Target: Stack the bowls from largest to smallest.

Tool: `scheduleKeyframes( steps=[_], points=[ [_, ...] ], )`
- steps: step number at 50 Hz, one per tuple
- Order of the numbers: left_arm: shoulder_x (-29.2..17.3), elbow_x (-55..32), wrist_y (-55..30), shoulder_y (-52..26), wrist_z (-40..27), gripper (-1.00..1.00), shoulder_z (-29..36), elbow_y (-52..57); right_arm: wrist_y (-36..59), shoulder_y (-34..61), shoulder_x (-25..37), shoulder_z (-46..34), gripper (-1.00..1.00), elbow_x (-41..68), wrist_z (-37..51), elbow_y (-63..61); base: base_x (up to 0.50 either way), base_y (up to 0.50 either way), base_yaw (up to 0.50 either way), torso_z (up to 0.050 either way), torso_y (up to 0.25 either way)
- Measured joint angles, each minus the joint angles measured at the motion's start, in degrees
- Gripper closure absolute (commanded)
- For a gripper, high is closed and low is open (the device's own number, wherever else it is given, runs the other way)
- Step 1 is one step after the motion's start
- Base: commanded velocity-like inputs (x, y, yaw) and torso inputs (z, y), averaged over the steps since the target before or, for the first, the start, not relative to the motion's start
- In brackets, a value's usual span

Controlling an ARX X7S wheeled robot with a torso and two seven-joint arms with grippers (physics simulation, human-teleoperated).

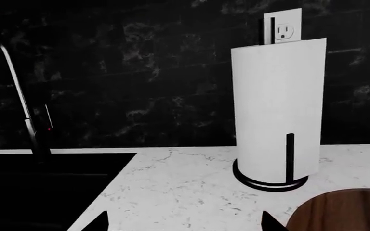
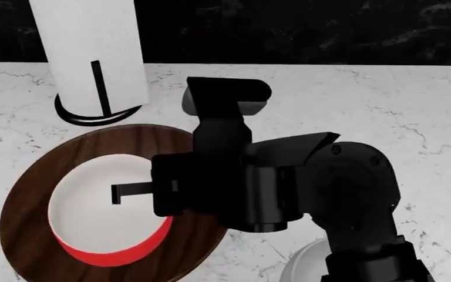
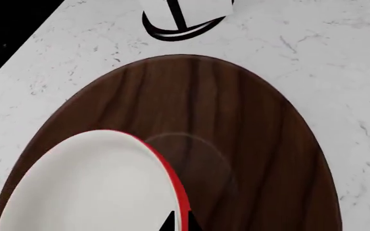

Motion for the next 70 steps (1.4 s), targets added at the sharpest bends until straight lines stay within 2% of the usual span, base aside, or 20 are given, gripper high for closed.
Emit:
scheduleKeyframes(
  steps=[31, 32, 54, 63, 70],
  points=[
    [-0.7, -0.1, 1.2, 0.6, -0.3, -1.0, 0.5, -0.6, -3.9, -2.8, 0.7, -5.1, 1.0, -3.2, -4.1, -0.7, 0.0, 0.0, 0.0, 0.0, 0.0],
    [-0.7, -0.1, 1.2, 0.6, -0.3, -1.0, 0.5, -0.7, -4.0, -2.8, 0.7, -5.2, -1.0, -3.1, -4.1, -0.8, 0.0, 0.0, 0.0, 0.0, 0.0],
    [-1.2, -0.4, 2.0, 0.9, -0.5, -1.0, 0.7, -1.0, -5.1, -0.8, 1.2, -4.2, -1.0, -0.5, -2.6, -3.6, 0.0, 0.0, 0.0, 0.0, 0.0],
    [-1.4, -0.6, 2.1, 0.8, -0.7, -1.0, 0.9, -1.1, -4.0, 0.7, 3.7, -1.4, -1.0, 4.4, 2.8, -9.5, 0.0, 0.0, 0.0, 0.0, 0.0],
    [-1.6, -0.9, 2.1, 0.8, -0.9, -1.0, 0.9, -1.2, -3.0, 0.7, 7.7, 1.3, -1.0, 12.6, 10.4, -16.3, 0.0, 0.0, 0.0, 0.0, 0.0]
  ],
)
